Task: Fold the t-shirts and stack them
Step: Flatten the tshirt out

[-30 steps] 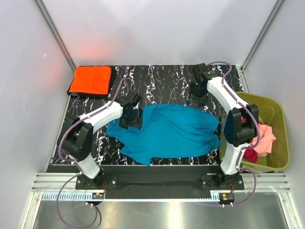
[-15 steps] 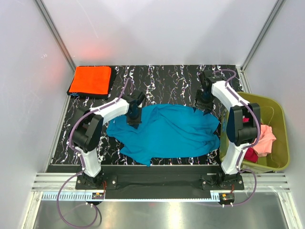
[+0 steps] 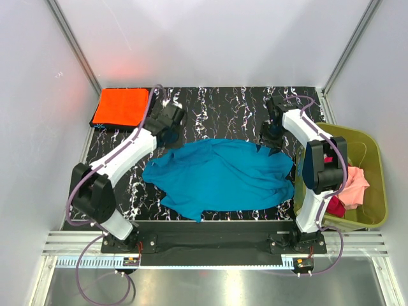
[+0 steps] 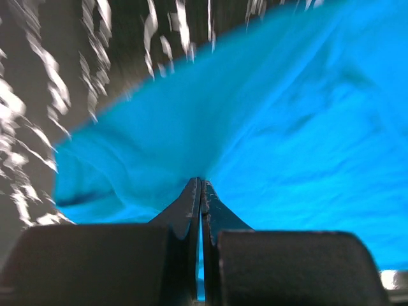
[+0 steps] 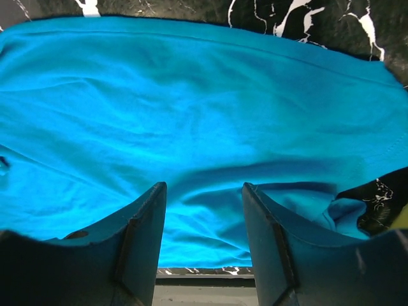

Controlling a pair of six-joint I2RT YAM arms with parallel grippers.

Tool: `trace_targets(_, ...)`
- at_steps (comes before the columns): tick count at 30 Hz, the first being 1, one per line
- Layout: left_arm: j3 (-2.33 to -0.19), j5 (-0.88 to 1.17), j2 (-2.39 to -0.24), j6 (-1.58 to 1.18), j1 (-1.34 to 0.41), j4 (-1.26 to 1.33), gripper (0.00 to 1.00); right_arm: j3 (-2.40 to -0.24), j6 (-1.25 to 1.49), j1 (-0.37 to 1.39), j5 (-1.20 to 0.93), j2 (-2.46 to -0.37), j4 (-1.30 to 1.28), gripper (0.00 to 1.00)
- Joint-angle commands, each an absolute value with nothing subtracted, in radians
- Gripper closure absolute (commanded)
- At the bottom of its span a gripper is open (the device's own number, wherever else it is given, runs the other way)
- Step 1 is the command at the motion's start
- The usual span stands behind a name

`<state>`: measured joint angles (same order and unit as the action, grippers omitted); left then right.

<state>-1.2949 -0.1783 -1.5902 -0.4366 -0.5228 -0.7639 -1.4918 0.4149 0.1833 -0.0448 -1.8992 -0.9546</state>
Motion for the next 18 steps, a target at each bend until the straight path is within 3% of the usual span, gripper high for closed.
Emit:
trace_targets(1,-1.420,-0.301,-1.590,-0.388,-0.479,-0.683,1.00,-1.496,0.419,0.187,-0.086,-1.862,-0.953,0.42)
trace_targets(6,-1.670,-0.276,-1.762,-0.311,-0.358,-0.631,1.00,-1.508,0.436,0.187,-0.161,-1.841,-0.986,0.42)
trace_targets(11,-2.198,-0.128,-2.093,-0.305,-0.233,-0.655,0.98,-1.551,0.393,0.187,-0.144,-1.819,-1.057,0.42)
trace_targets(12,-2.286,-0.114,-2.187,-0.314,-0.224,-0.694,0.55,-1.558,0.384,0.187,-0.135,-1.818,-1.074,0.42)
trace_targets(13,-2.357,-0.107,-2.227,-0.321,-0.218,-0.728,0.33,-1.574,0.370,0.189,-0.127,-1.821,-1.080,0.41)
trace_targets(14,-2.473,-0.107,-2.261,-0.328,-0.218,-0.767,0.29,-1.578,0.367,0.187,-0.124,-1.824,-1.086,0.42)
trace_targets(16,-2.464,-0.107,-2.258,-0.340,-0.222,-0.830,0.26,-1.582,0.364,0.187,-0.127,-1.825,-1.092,0.42)
trace_targets(18,-2.202,-0.113,-2.115,-0.350,-0.230,-0.775,0.25,-1.568,0.362,0.189,-0.144,-1.809,-1.077,0.42)
